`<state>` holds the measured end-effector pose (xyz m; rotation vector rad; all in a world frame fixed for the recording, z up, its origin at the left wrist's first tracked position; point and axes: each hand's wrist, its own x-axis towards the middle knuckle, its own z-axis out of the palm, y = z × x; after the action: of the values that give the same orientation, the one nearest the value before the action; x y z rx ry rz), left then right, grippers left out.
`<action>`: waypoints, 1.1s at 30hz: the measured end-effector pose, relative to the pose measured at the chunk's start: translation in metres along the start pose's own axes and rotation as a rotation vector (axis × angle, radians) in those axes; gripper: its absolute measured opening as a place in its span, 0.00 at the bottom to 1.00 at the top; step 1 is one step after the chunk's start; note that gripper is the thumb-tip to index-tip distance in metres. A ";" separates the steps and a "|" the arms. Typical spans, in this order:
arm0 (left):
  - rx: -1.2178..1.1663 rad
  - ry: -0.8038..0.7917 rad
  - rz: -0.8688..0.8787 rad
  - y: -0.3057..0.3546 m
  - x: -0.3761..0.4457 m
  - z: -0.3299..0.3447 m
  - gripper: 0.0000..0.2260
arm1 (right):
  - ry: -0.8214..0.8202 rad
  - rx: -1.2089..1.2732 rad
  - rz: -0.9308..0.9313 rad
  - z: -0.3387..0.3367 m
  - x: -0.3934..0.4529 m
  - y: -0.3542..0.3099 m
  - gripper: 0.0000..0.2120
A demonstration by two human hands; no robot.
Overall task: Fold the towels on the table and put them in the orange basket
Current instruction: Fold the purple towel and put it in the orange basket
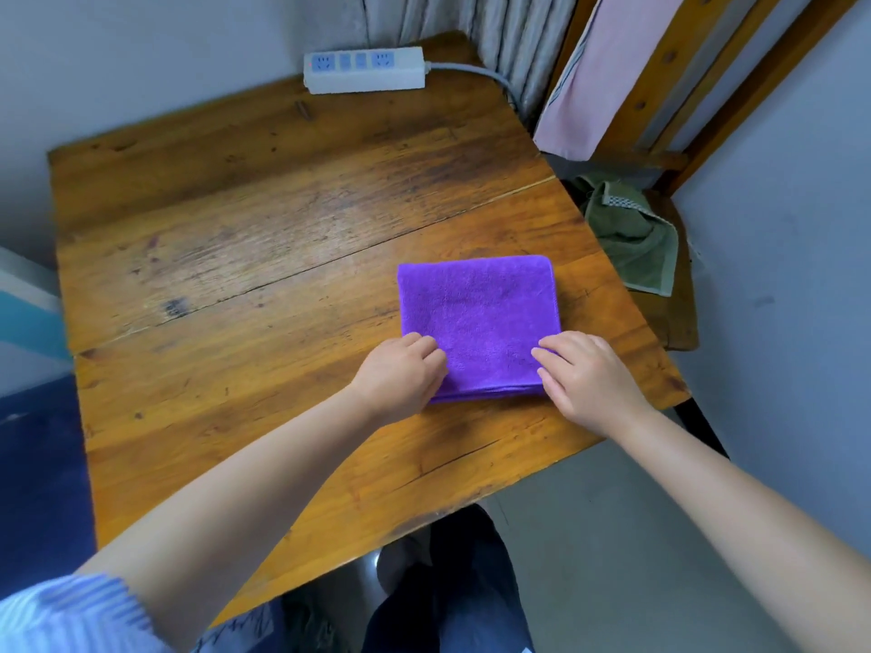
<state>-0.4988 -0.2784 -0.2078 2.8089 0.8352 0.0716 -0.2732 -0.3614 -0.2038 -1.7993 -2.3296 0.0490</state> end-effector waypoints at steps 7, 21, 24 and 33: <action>-0.243 0.124 -0.513 -0.002 0.063 0.023 0.21 | -0.144 0.044 0.141 0.027 0.082 -0.005 0.21; -0.186 -0.070 -0.739 -0.028 0.067 0.047 0.27 | -0.415 0.110 0.308 0.052 0.095 0.054 0.27; -0.165 -0.069 -0.696 -0.041 0.067 0.035 0.25 | -0.467 0.046 0.319 0.041 0.101 0.065 0.27; -0.268 -0.383 -0.727 -0.070 0.087 -0.014 0.13 | -0.740 0.021 0.131 0.008 0.156 0.059 0.25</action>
<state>-0.4651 -0.1713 -0.2101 2.0282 1.5291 -0.4157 -0.2554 -0.1955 -0.1989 -2.1818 -2.6116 0.8942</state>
